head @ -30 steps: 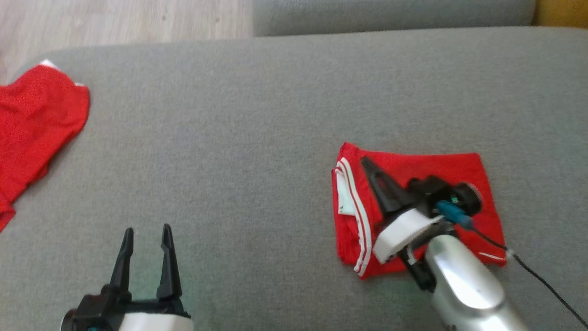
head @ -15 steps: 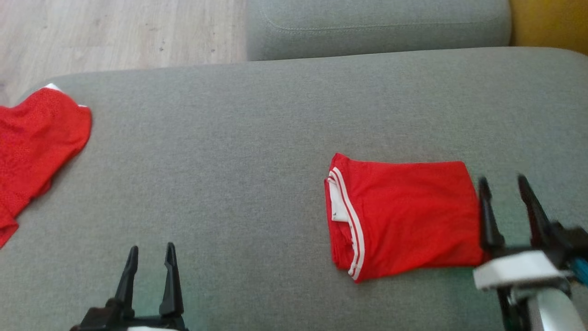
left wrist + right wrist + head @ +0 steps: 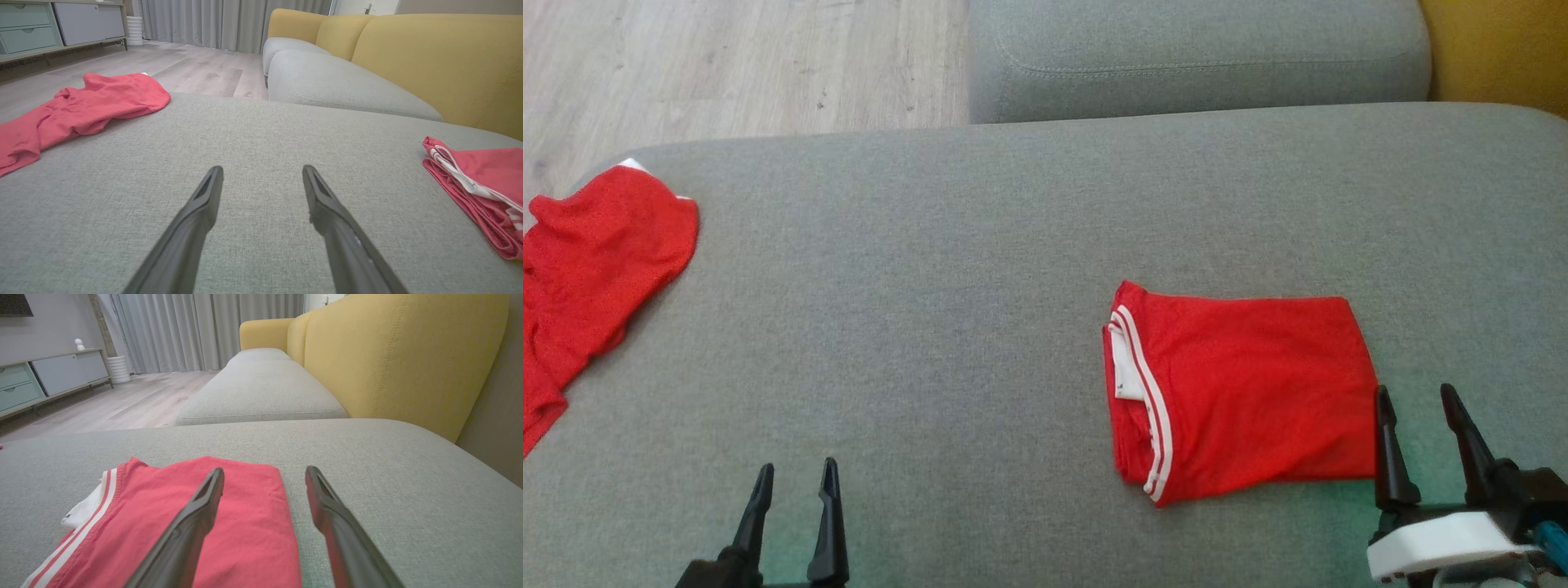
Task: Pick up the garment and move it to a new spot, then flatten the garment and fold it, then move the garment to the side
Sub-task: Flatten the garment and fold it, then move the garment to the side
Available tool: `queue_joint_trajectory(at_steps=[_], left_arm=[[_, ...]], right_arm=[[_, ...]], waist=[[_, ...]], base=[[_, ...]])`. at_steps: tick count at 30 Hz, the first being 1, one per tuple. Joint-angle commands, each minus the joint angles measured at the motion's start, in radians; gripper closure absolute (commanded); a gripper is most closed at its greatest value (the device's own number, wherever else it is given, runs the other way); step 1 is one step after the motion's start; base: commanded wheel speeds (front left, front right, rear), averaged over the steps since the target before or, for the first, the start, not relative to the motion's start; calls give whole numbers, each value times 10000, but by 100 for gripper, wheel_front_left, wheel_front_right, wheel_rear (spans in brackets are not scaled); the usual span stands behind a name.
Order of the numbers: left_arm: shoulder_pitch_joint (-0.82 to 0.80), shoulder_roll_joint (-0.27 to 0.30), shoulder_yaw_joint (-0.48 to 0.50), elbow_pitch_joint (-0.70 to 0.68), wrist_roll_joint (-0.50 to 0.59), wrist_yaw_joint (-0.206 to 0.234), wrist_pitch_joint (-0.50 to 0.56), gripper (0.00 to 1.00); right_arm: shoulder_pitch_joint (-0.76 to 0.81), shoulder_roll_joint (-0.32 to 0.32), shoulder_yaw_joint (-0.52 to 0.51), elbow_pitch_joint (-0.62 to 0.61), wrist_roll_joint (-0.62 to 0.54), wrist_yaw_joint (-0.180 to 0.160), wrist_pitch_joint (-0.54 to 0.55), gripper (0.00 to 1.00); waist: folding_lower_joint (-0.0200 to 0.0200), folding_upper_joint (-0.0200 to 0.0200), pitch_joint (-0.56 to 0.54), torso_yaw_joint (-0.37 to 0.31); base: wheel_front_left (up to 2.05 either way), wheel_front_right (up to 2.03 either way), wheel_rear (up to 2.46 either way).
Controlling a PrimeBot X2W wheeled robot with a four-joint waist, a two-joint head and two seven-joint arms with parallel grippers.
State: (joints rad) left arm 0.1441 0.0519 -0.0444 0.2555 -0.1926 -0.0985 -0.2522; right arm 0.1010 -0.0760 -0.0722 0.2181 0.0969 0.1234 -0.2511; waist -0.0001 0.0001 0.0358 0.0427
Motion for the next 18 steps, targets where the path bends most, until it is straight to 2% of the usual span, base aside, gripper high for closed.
queue_joint_trajectory(at_steps=[1, 12, 14, 18], left_arm=[[-217, -17, 370, -241, 71, -52, -95, 0], [-206, -17, 467, -356, 34, -63, -95, 0], [-208, -17, 523, -420, 4, -41, -95, 0], [-236, -17, 512, -469, -18, -46, -95, 0]], right_arm=[[-166, -82, 244, -263, -14, 73, -106, 0], [-394, -101, 363, 169, 326, 73, 3, 0], [-764, -83, 337, 52, 834, 73, 438, 0], [-1633, -389, 118, -632, 1733, 73, 2200, 0]], waist=[[1, -1, -26, 17], [1, -1, 75, 42], [1, -1, 167, -38], [1, -1, 359, -173]], base=[[0, 0, 0], [0, 0, 0], [0, 0, 0], [0, 0, 0]])
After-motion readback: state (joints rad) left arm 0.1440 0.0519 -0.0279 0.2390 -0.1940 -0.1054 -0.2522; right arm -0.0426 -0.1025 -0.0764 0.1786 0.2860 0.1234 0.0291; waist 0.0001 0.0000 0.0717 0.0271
